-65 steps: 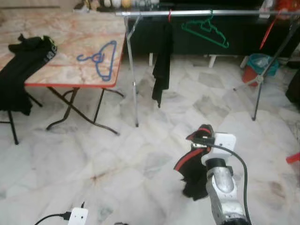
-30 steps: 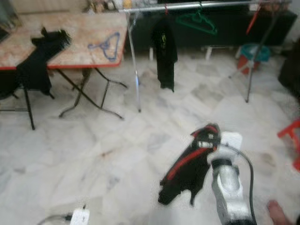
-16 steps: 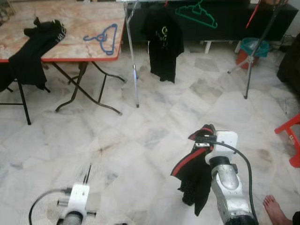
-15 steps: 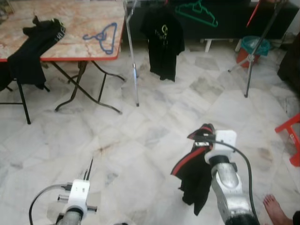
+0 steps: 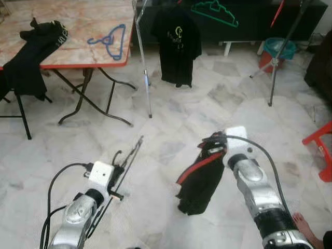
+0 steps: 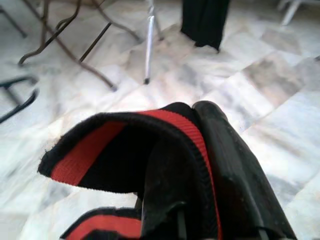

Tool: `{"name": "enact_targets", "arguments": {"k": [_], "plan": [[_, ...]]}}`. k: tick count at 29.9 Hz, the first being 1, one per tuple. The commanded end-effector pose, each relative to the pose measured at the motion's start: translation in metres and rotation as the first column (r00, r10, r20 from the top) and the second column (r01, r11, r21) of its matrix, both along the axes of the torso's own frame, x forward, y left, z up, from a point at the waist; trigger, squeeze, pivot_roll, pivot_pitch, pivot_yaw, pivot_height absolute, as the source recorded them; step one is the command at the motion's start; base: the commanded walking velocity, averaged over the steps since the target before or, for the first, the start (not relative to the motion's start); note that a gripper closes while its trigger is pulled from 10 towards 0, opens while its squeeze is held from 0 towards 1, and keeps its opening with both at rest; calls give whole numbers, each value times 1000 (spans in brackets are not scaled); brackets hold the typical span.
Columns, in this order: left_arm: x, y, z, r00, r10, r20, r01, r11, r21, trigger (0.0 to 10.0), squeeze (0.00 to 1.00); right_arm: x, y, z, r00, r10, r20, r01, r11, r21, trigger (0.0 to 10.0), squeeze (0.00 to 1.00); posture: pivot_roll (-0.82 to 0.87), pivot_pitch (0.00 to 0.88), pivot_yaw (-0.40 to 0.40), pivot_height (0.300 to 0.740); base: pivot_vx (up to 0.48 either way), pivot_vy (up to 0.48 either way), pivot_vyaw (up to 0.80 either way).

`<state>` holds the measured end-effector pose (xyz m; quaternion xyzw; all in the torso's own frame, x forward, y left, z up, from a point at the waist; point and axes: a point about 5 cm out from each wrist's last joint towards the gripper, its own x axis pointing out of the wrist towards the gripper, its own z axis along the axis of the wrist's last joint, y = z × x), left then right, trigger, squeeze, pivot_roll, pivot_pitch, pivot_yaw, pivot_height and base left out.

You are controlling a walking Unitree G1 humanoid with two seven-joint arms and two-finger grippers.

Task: Hang hanger

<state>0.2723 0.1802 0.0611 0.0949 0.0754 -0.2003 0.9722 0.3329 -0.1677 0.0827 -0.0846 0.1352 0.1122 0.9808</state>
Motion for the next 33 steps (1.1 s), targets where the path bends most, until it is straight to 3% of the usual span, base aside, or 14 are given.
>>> {"name": "enact_targets", "arguments": {"k": [1, 4, 9, 13, 18, 25, 33], "plan": [[0, -3, 5, 999, -48, -13, 48, 999, 10, 10000, 0, 2, 7, 7, 995, 95, -22, -96, 994, -47, 10000, 0, 55, 104, 8, 740, 0, 0, 0], [-1, -9, 9, 993, -108, -38, 108, 994, -7, 10000, 0, 1, 10, 7, 990, 135, -47, -138, 988, -66, 10000, 0, 53, 99, 10, 740, 0, 0, 0], [-10, -14, 9, 974, -204, -97, 204, 979, -10, 10000, 0, 5, -2, 10, 996, 76, -50, -81, 990, -111, 10000, 0, 51, 93, 12, 740, 0, 0, 0], [-23, -13, 3, 928, -315, -197, 335, 939, 76, 10000, 0, 9, -6, 17, 997, 66, -34, -70, 989, -129, 10000, 0, 58, 82, 12, 740, 0, 0, 0], [-26, -12, 4, 904, -353, -240, 382, 920, 85, 10000, 0, 11, -4, 21, 998, 64, -24, -67, 990, -122, 10000, 0, 58, 82, 12, 740, 0, 0, 0], [-21, -25, 22, 911, -376, -171, 372, 926, -57, 10000, 0, 6, 14, 19, 983, 176, -59, -181, 978, -104, 10000, 0, 58, 92, 6, 740, 0, 0, 0], [-26, -28, 31, 889, -427, -168, 405, 902, -149, 10000, 0, 3, 12, 12, 983, 164, -87, -174, 979, -111, 10000, 0, 61, 103, 3, 740, 0, 0, 0]]}}
